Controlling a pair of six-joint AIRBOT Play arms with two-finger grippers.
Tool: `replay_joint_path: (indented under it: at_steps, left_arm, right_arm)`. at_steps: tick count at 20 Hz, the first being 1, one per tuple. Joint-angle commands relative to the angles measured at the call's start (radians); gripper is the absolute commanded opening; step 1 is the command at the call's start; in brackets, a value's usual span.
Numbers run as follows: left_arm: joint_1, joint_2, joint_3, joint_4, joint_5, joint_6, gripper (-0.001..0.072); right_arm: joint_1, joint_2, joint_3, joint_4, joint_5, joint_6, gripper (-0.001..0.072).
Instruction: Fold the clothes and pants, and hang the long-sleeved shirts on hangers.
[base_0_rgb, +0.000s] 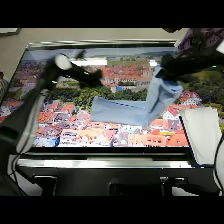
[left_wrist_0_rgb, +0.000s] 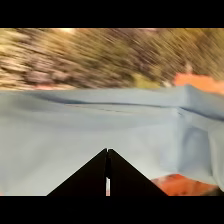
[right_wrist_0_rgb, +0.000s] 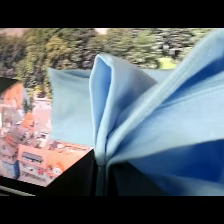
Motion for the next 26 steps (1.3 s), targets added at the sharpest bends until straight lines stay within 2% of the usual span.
replay_joint_path:
  at_steps: [1,6,11,12,14,15,16,19,21,23,26]
  left_arm:
    - [0.224,0.161,0.0,0.111,-0.174,0.044,0.0018]
    - [0.392,0.245,0.0,0.111,-0.178,0.044,0.0018]
    - [0.413,0.247,-0.015,0.111,-0.177,0.059,0.0019]
    - [0.411,0.247,-0.027,0.111,-0.178,0.059,0.0019]
    - [0.403,0.247,-0.051,0.111,-0.178,0.059,0.0019]
    - [0.401,0.246,-0.058,0.111,-0.178,0.059,0.0018]
    - [0.396,0.245,-0.058,0.111,-0.177,0.059,0.0019]
    - [0.389,0.244,-0.058,0.111,-0.176,0.059,0.0019]
    - [0.387,0.244,-0.058,0.111,-0.177,0.059,0.0019]
    - [0.387,0.244,-0.058,0.111,-0.177,0.059,0.0019]
    - [0.387,0.244,-0.058,0.111,-0.177,0.059,0.0019]
  right_arm:
    - [0.214,-0.042,0.001,-0.055,-0.126,0.148,0.0027]
    - [0.388,-0.179,0.001,-0.094,-0.254,0.253,0.0027]
    - [0.453,-0.336,0.001,-0.054,-0.384,0.274,0.003]
    - [0.46,-0.362,0.001,-0.006,-0.41,0.269,0.0066]
    - [0.463,-0.384,0.001,0.078,-0.455,0.239,0.0353]
    - [0.463,-0.381,0.001,0.115,-0.466,0.206,0.0444]
    - [0.463,-0.369,0.001,0.14,-0.466,0.181,0.0503]
    - [0.451,-0.285,0.007,0.082,-0.427,0.136,0.0528]
    - [0.394,-0.212,0.014,0.032,-0.327,0.123,0.0573]
    - [0.276,-0.142,0.013,0.026,-0.196,0.044,0.06]
    - [0.034,-0.072,0.013,0.029,0.0,-0.116,0.06]
